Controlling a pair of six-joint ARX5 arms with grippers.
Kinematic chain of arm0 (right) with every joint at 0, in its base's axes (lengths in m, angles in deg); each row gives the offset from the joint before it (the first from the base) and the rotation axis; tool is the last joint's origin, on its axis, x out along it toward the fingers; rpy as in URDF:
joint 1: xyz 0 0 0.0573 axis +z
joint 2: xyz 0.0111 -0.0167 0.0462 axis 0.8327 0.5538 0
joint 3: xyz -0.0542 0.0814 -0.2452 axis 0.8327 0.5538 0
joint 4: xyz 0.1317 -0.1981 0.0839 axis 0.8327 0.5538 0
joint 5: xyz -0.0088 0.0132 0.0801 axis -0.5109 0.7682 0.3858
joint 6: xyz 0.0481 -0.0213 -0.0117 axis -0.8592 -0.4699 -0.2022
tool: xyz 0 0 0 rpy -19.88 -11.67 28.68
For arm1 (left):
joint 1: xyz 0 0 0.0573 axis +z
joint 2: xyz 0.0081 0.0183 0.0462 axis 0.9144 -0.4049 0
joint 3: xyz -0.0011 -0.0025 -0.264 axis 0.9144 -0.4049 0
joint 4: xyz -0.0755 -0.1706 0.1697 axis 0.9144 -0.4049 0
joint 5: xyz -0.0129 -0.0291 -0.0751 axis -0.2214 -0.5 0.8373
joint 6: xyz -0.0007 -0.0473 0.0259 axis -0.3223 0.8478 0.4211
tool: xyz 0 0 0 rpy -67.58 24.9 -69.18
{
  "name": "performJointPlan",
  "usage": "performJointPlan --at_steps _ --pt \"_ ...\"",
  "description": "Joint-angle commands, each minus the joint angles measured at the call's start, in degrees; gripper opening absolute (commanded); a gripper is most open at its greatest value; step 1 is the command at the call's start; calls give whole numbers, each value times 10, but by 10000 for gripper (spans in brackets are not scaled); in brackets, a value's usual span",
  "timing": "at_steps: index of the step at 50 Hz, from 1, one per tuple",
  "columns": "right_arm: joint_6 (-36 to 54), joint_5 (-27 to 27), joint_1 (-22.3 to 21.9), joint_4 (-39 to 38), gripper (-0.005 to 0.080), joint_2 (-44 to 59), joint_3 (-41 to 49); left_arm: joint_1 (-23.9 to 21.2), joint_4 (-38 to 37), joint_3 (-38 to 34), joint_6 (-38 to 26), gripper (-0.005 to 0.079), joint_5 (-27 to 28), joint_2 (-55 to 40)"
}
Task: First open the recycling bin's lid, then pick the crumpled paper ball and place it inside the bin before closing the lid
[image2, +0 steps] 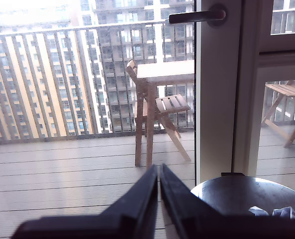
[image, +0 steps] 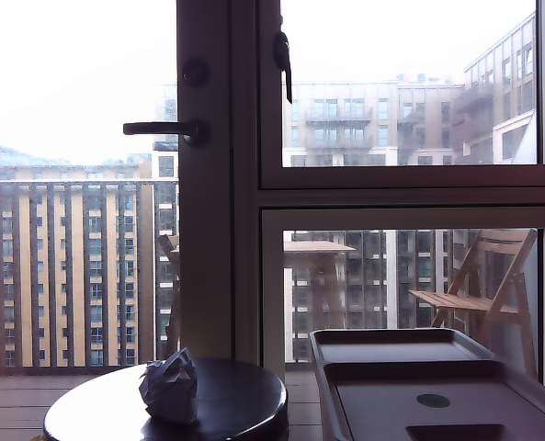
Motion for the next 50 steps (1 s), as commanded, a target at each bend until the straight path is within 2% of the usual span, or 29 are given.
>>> performJointPlan --at_steps 1,8,17,27,35,40,50 --pt "-45 17 -5 20 -13 -4 -36 21 -39 18 43 -24 115 8" --pt "-46 17 -5 19 -13 -4 -36 21 -38 18 43 -24 116 8" --pt "-61 81 -5 21 -13 -4 -43 19 -55 37 111 -24 198 8" --pt "-61 123 -5 88 -13 -3 -86 14 -154 107 107 -24 283 -13" --pt "-61 156 -5 174 -13 3 -141 11 -228 172 55 -24 324 -73" --pt "-61 182 -5 218 -13 16 -176 8 -280 217 -3 -23 350 -137" --pt "-55 262 -5 293 -12 76 -237 -20 -325 282 -106 -23 354 -273"
